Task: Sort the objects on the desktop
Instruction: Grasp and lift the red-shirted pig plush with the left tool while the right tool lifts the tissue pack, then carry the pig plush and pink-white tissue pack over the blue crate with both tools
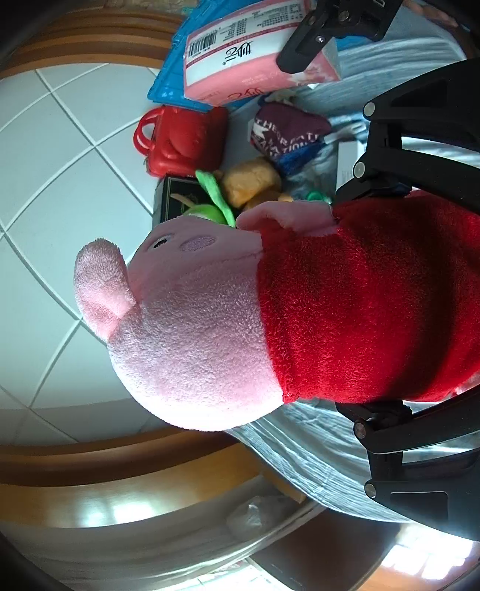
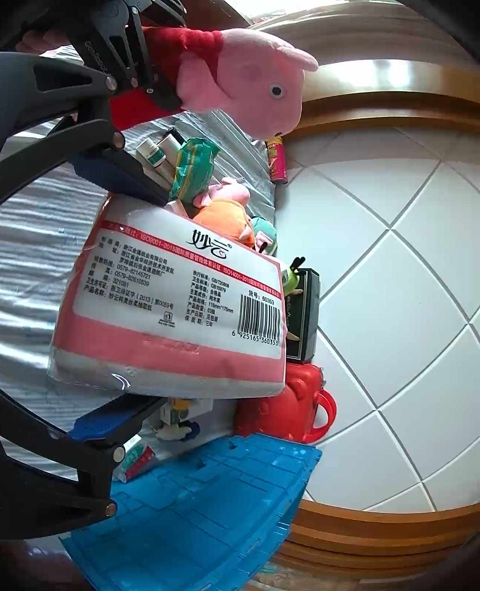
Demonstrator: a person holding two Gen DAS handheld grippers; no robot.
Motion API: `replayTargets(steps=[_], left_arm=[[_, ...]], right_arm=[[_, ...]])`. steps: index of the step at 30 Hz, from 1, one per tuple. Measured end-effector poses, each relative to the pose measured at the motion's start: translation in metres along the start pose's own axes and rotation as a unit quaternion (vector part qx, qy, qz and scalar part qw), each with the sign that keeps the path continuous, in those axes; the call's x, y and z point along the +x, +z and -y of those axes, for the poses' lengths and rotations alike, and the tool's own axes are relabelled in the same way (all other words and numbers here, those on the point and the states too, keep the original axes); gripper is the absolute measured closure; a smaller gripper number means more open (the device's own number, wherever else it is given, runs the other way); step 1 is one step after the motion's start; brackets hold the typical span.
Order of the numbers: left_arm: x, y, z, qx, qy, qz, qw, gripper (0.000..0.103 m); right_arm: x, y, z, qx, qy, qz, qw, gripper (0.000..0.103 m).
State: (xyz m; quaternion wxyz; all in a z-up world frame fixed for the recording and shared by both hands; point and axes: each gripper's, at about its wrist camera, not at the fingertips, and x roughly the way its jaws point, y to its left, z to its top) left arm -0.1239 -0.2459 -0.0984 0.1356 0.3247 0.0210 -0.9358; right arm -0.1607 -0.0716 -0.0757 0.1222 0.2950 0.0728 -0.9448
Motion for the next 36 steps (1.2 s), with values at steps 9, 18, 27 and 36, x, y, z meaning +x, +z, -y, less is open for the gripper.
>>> replayTargets(steps=[9,18,27,36], left_arm=[[-0.038,0.01,0.084,0.037,-0.034,0.009,0.9987,0.027],[-0.05,0.046,0.154,0.09,-0.094,0.047,0.9904,0.027],[-0.089,0.092,0.272,0.096,-0.124,0.118,0.9805,0.027],[-0.12,0.145,0.437,0.091,-0.147,0.107,0.979,0.026]], right_arm=[[-0.052,0.008,0.069,0.002,-0.018,0.037,0.999,0.005],[-0.085,0.013,0.132,0.048,-0.083,0.062,0.993,0.005],[-0.113,0.034,0.252,0.062,-0.115,0.126,0.983,0.005],[-0.156,0.035,0.424,0.054,-0.158,0.142,0.976,0.005]])
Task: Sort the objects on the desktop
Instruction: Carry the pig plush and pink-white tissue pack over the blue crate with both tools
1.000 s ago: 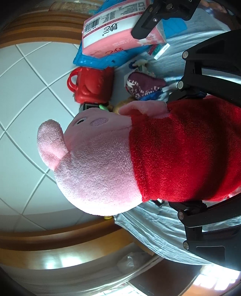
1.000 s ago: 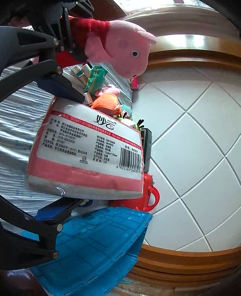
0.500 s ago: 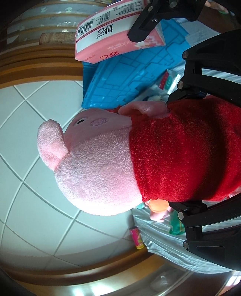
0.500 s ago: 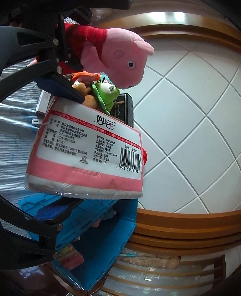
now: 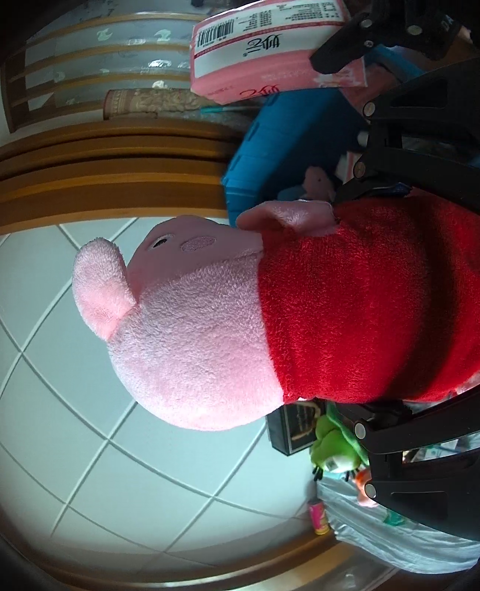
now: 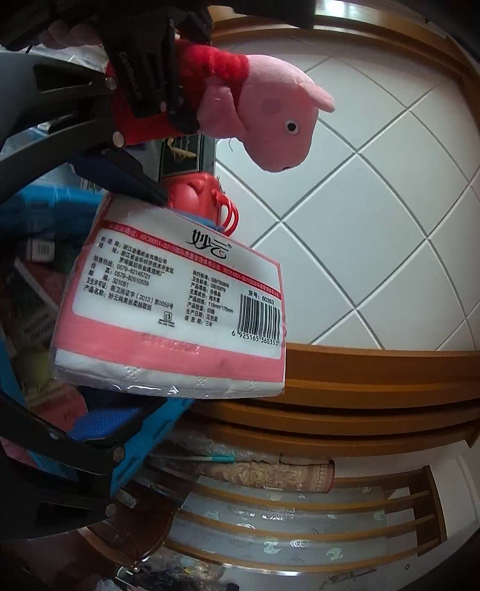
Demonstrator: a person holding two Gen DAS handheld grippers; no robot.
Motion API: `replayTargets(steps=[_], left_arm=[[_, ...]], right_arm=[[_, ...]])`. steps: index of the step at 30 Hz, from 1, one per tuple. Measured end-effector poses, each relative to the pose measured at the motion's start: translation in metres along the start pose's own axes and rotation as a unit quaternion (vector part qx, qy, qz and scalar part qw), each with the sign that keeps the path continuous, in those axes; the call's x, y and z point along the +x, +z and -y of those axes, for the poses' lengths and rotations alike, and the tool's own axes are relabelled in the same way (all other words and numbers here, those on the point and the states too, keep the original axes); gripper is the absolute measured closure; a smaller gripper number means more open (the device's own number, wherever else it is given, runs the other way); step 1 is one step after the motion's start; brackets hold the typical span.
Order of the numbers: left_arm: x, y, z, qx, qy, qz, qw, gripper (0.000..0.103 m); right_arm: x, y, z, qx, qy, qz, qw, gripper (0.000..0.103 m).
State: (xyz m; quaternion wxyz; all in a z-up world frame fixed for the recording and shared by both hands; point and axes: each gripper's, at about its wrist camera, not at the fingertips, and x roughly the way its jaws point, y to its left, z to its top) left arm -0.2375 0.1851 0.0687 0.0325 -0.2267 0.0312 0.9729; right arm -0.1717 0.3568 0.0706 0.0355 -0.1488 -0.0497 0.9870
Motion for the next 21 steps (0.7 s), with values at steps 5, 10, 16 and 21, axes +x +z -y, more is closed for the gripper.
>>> replayTargets(steps=[5,10,16,21], left_arm=[[0.015,0.025,0.086,0.025,-0.031,-0.026,0.9989,0.026],[0.047,0.022,0.161,0.065,-0.046,-0.079,0.9937,0.026],[0.079,-0.015,0.203,0.091,-0.053,-0.153,0.9826,0.026],[0.091,-0.042,0.211,0.087,-0.052,-0.199,0.9748,0.025]], right_arm=[[0.009,-0.009,0.08,0.017,-0.028,-0.011,0.999,0.005],[0.039,-0.027,0.129,0.035,-0.036,-0.035,0.998,0.005],[0.07,-0.048,0.152,0.042,-0.041,-0.082,0.995,0.005],[0.093,-0.061,0.16,0.04,-0.029,-0.118,0.992,0.005]])
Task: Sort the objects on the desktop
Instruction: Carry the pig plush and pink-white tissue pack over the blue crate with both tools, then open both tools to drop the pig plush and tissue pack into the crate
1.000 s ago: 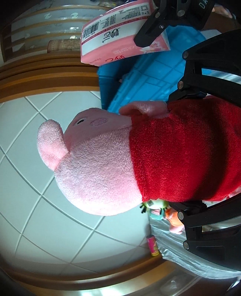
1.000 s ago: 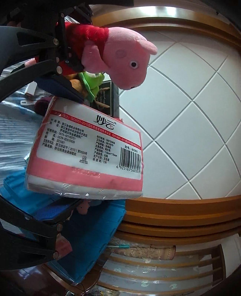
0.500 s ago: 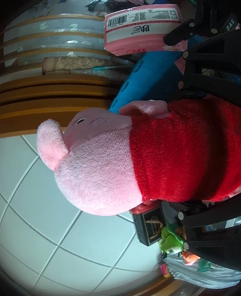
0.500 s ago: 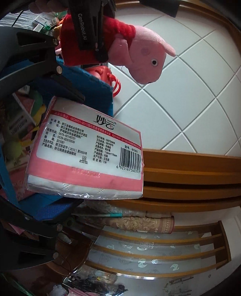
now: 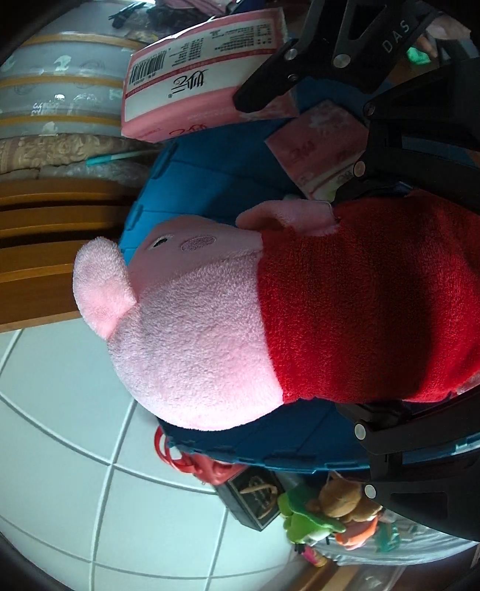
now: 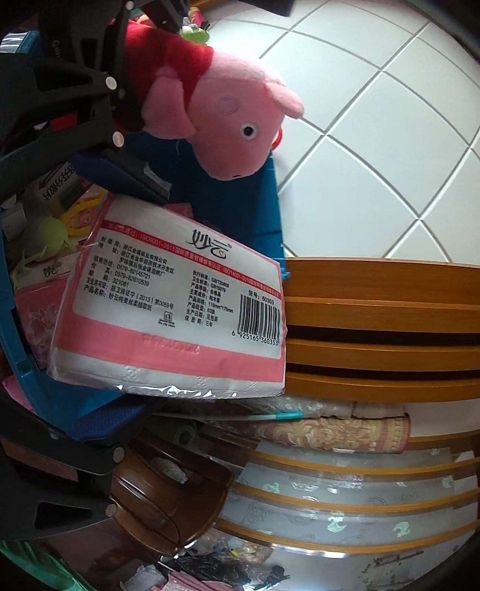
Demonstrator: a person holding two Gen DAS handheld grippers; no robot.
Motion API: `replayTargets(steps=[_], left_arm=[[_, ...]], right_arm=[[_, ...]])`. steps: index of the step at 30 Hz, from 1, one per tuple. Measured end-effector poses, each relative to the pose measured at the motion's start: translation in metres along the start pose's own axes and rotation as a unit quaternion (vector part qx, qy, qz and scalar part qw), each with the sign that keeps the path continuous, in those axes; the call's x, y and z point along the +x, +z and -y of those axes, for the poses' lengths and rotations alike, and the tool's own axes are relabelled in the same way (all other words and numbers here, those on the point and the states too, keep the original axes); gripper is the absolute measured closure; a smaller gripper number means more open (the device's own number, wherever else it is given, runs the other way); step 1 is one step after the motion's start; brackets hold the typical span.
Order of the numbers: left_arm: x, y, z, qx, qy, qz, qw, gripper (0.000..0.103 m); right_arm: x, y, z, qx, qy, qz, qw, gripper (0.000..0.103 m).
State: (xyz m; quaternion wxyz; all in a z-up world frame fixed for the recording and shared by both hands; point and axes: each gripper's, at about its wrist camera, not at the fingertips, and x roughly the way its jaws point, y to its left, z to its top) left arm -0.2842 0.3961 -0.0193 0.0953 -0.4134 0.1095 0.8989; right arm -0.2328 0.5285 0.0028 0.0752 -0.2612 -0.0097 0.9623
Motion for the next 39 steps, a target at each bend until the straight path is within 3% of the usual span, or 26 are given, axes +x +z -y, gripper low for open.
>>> replayTargets(steps=[8,26,32,39], left_arm=[[0.011,-0.015,-0.008,-0.021,0.011,-0.02,0.9995,0.022],[-0.02,-0.027,-0.049,-0.051,0.034,0.016,0.998,0.022],[-0.034,-0.042,-0.078,-0.066,0.051,0.026,0.9961,0.022],[-0.054,-0.073,-0.137,-0.11,0.063,0.036,0.9912,0.022]], right_arm=[[0.011,0.001,-0.01,-0.015,0.006,-0.013,1.0,0.004],[-0.006,0.001,-0.029,-0.025,0.017,-0.005,1.0,0.0],[-0.018,0.001,-0.049,-0.036,0.029,-0.006,0.999,0.0],[-0.038,0.0,-0.091,-0.045,0.063,0.009,0.997,0.0]])
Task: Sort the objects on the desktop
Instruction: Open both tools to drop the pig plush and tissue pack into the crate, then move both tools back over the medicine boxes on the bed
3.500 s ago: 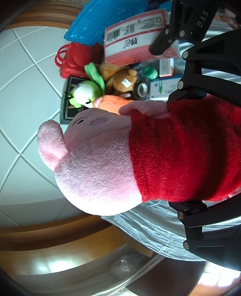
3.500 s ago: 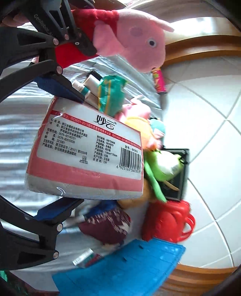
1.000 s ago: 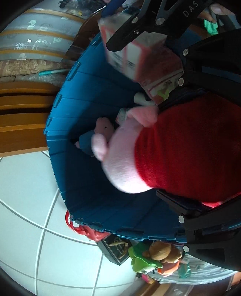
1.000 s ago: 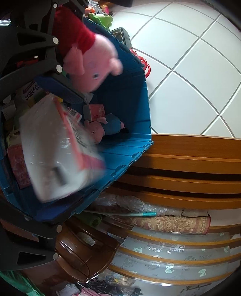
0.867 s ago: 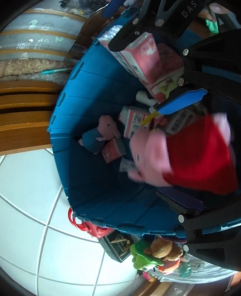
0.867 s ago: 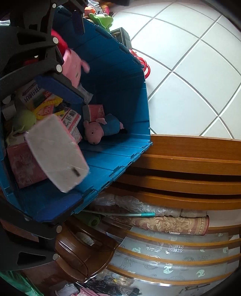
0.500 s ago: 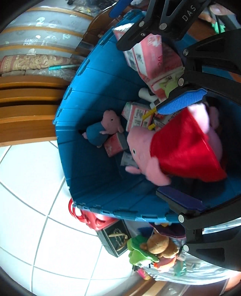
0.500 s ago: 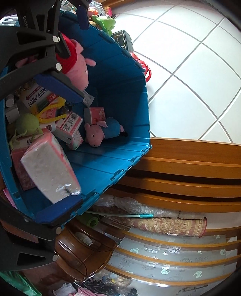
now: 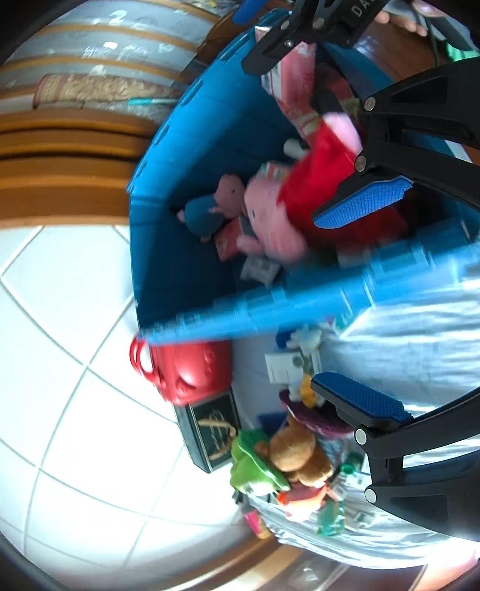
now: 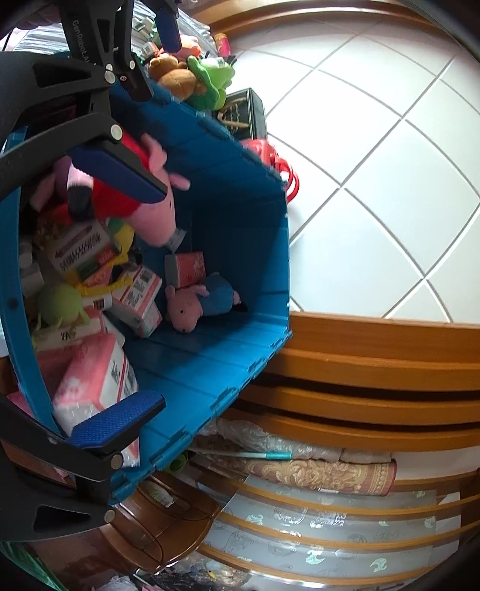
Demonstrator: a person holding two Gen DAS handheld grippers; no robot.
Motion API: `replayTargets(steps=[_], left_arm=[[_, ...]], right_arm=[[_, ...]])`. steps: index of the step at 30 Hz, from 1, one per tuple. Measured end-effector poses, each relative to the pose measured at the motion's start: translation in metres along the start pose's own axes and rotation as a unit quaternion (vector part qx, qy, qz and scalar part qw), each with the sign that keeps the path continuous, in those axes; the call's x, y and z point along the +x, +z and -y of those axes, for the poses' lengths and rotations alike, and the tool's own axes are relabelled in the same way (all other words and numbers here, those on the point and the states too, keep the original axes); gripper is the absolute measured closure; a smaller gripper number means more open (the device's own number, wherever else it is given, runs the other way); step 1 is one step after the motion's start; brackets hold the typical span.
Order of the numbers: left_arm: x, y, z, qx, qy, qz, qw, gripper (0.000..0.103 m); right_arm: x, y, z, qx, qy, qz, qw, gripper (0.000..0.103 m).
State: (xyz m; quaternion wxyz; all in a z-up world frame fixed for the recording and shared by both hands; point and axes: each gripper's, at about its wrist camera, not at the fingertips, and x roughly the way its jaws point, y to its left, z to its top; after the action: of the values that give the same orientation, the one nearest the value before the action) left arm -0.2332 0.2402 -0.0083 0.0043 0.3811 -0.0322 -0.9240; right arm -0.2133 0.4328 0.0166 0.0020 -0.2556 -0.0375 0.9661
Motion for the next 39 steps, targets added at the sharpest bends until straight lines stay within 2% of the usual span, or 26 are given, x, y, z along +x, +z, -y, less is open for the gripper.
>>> replayTargets(steps=[6,14,19,23,27,31,36,39], left_arm=[[-0.009,-0.023,-0.079,-0.052,0.014,-0.002,0.9985,0.022],[0.0,-0.072,-0.227,-0.132,0.044,-0.036,0.9896,0.022],[0.016,-0.116,-0.32,-0.149,0.075,-0.068,0.9836,0.022],[0.046,-0.149,-0.372,-0.139,0.1,-0.11,0.9791,0.022],[0.084,-0.184,-0.402,-0.144,0.088,-0.166,0.9716,0.022],[0.114,-0.207,-0.412,-0.147,0.086,-0.19,0.967,0.022],[0.155,-0.215,-0.421,-0.145,0.111,-0.211,0.9602,0.022],[0.174,-0.214,-0.424,-0.147,0.117,-0.211,0.9594,0.022]], right_arm=[[-0.012,0.001,-0.069,-0.021,0.047,0.014,0.999,0.0],[-0.03,0.0,-0.2,-0.052,0.099,0.037,0.993,0.0],[-0.017,-0.023,-0.297,-0.076,0.132,-0.002,0.988,0.0],[0.011,-0.061,-0.363,-0.083,0.155,-0.064,0.982,0.0],[0.05,-0.108,-0.41,-0.096,0.172,-0.143,0.97,0.0],[0.089,-0.15,-0.447,-0.141,0.195,-0.199,0.95,0.0],[0.135,-0.179,-0.473,-0.168,0.233,-0.231,0.929,0.0],[0.162,-0.188,-0.489,-0.182,0.246,-0.24,0.921,0.0]])
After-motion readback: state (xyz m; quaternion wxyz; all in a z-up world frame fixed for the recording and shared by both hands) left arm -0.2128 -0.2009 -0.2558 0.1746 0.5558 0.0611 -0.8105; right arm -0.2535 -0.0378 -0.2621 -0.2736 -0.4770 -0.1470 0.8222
